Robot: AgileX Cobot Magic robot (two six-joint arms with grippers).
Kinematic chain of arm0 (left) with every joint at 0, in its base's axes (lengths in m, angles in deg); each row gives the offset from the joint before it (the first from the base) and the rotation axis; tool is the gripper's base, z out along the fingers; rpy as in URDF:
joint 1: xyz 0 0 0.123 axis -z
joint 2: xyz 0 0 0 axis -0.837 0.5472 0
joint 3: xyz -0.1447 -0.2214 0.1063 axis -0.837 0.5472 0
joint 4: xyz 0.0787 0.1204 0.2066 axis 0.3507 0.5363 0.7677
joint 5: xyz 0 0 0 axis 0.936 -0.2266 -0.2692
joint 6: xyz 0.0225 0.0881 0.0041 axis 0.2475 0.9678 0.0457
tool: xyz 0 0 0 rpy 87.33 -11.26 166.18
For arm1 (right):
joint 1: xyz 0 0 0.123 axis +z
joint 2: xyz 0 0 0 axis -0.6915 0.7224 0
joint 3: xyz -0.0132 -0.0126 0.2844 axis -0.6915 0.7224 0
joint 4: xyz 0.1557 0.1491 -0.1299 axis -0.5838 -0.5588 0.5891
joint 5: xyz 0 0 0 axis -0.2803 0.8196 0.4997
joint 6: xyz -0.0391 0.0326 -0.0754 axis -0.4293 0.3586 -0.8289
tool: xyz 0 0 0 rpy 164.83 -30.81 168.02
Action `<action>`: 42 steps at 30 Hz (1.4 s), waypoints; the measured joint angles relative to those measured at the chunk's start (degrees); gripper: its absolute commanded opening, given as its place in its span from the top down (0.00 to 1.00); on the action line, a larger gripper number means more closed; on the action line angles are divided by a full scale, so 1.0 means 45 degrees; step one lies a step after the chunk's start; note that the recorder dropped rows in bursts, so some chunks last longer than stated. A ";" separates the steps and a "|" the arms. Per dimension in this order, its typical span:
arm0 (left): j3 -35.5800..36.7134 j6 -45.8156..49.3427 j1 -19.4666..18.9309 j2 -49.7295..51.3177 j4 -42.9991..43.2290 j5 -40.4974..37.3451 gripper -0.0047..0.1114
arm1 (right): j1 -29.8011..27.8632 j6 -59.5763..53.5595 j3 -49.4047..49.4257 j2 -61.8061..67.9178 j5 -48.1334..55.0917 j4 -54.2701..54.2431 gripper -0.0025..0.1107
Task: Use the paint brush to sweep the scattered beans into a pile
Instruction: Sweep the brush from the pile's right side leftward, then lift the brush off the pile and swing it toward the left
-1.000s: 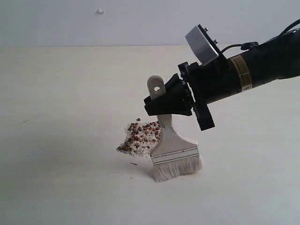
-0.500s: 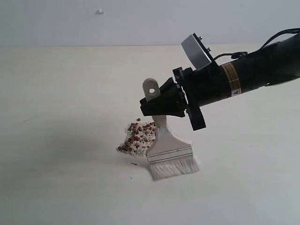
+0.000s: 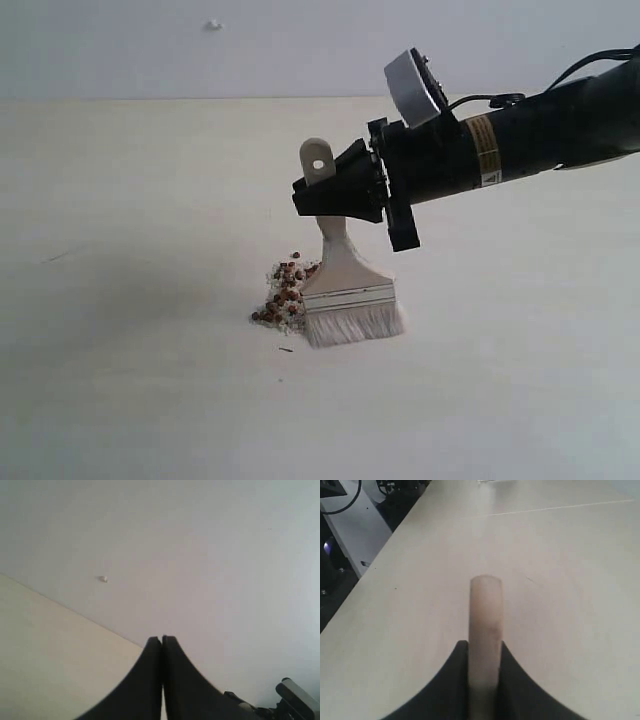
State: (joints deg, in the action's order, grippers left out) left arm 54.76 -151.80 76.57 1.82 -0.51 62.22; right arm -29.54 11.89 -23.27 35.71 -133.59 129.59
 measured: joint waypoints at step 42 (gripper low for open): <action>0.0000 0.0000 0.0000 0.0000 0.0000 0.0000 0.96 | 0.4980 -0.3063 0.3161 -0.4495 0.7442 -1.5822 0.98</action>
State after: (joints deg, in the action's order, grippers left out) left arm 54.76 -151.80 76.57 1.82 -0.51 62.22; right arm -7.13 -1.90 -9.05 15.48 -100.10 58.39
